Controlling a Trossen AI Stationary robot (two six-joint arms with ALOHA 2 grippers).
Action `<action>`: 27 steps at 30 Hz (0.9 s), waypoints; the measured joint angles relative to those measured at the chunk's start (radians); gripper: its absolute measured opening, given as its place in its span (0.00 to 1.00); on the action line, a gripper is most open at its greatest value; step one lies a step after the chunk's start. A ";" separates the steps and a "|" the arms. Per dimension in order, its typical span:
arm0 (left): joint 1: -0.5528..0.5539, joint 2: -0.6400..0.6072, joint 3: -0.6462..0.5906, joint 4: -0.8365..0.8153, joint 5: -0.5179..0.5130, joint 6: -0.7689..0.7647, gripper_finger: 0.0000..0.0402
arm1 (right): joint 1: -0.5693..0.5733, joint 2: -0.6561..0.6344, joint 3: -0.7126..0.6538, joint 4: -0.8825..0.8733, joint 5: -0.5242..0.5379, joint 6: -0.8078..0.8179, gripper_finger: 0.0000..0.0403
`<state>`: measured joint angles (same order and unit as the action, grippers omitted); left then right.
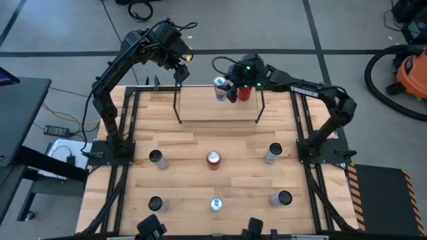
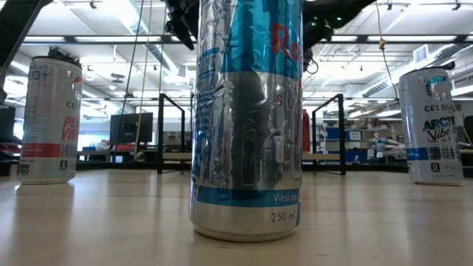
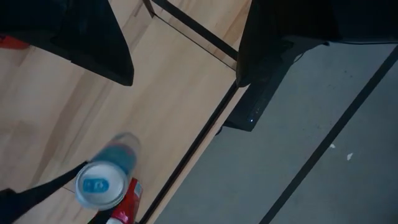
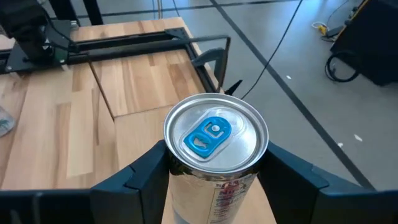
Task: Place canned beverage on shelf
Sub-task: Put the top blue soda can on the shelf
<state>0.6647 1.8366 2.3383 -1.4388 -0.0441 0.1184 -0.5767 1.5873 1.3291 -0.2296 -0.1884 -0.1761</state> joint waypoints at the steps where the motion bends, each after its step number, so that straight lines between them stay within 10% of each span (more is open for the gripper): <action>1: 0.000 0.000 0.000 0.000 0.000 0.000 0.71 | -0.007 -0.023 -0.037 0.028 -0.007 0.000 0.55; 8: 0.000 0.000 0.000 0.013 0.000 -0.002 0.71 | -0.071 -0.097 -0.244 0.318 -0.034 0.068 0.55; 27: 0.000 0.000 0.000 0.058 0.000 0.000 0.71 | -0.115 0.012 -0.265 0.348 -0.027 0.070 0.55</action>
<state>0.6647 1.8366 2.3382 -1.3804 -0.0441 0.1184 -0.6914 1.5991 1.0641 0.1184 -0.2154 -0.1064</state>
